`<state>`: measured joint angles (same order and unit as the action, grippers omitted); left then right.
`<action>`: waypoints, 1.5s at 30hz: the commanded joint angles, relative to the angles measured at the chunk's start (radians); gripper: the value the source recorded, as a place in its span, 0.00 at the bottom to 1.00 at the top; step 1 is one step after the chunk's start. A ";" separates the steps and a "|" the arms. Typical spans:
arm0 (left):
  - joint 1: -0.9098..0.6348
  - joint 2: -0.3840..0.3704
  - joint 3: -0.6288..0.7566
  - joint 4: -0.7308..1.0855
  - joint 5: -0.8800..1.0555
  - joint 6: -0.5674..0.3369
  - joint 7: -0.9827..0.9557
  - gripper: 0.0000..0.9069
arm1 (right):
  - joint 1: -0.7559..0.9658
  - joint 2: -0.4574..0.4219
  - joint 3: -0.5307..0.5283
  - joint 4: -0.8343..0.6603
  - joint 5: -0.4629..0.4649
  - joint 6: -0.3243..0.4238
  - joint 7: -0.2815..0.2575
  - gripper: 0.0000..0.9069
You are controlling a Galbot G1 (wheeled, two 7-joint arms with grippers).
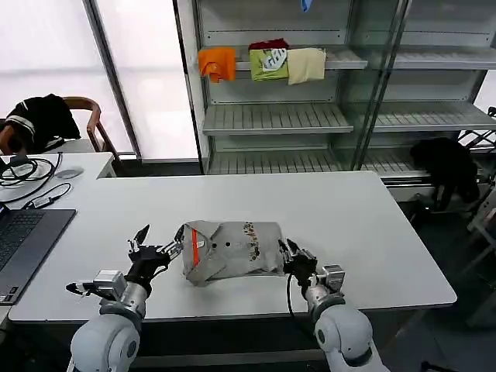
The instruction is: Fold and organize the clothes.
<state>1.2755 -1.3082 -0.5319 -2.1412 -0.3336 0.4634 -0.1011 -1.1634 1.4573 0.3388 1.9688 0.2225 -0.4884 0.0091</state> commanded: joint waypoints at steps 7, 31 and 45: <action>0.011 0.064 -0.056 0.082 0.083 -0.183 -0.022 1.00 | 0.042 -0.122 0.067 0.045 -0.326 0.047 0.088 1.00; -0.005 0.125 -0.120 0.119 -0.045 -0.155 -0.045 1.00 | 0.058 -0.214 0.220 0.024 0.012 -0.049 -0.088 1.00; 0.014 0.122 -0.088 0.135 -0.031 -0.152 -0.044 1.00 | 0.000 -0.223 0.210 0.056 0.034 -0.019 -0.092 1.00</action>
<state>1.2796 -1.1930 -0.6264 -2.0199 -0.3589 0.3136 -0.1440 -1.1325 1.2481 0.5301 2.0046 0.1949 -0.5240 -0.0717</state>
